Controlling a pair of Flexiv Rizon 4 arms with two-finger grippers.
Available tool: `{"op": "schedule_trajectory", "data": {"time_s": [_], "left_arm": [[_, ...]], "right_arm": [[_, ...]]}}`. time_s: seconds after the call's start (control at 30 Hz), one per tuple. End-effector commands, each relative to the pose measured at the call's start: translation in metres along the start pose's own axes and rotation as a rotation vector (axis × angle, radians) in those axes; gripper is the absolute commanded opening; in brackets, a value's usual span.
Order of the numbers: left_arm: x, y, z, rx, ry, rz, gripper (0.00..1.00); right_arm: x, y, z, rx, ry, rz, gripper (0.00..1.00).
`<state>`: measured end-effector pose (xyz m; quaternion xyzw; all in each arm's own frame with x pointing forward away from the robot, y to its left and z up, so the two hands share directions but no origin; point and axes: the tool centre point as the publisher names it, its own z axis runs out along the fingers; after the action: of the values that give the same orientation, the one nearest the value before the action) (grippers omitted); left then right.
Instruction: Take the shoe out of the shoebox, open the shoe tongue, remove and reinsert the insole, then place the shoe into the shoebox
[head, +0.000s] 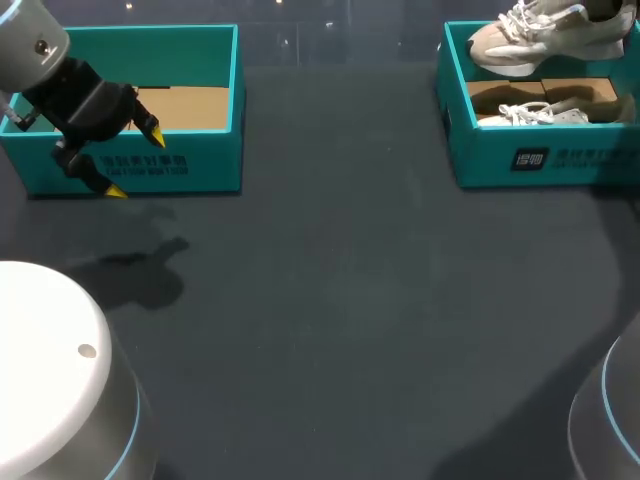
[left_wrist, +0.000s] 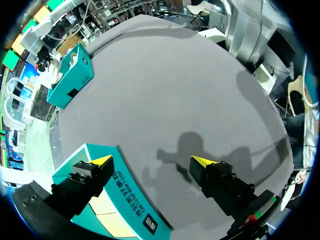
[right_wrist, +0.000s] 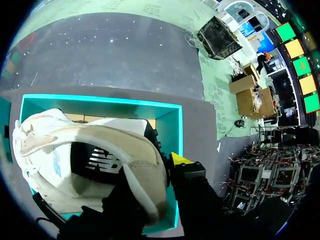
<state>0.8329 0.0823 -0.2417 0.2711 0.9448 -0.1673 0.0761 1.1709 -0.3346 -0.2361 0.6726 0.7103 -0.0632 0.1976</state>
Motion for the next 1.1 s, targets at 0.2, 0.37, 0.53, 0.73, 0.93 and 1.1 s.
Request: {"op": "schedule_trajectory", "data": {"time_s": [0.2,0.37,0.53,0.73,0.93,1.1], "left_arm": [[0.0,0.0,-0.001,-0.002,0.001,0.001,1.0],[0.0,0.0,-0.001,-0.002,0.001,0.001,1.0],[0.0,0.0,-0.001,-0.002,0.001,0.001,1.0],[0.0,0.0,-0.001,-0.002,0.001,0.001,1.0],[0.0,0.0,-0.001,-0.002,0.001,0.001,1.0],[0.0,0.0,-0.001,-0.002,0.001,0.001,1.0]], "right_arm": [[0.004,0.006,0.026,0.02,0.057,-0.007,0.0],[0.005,0.005,0.033,0.028,0.067,-0.005,0.0],[0.007,0.005,0.04,0.039,0.072,0.0,0.0],[0.007,0.004,0.049,0.055,0.062,0.01,0.0],[0.004,0.002,0.059,0.072,0.058,0.023,0.0],[0.008,0.002,0.068,0.075,0.067,0.033,0.0]]}}
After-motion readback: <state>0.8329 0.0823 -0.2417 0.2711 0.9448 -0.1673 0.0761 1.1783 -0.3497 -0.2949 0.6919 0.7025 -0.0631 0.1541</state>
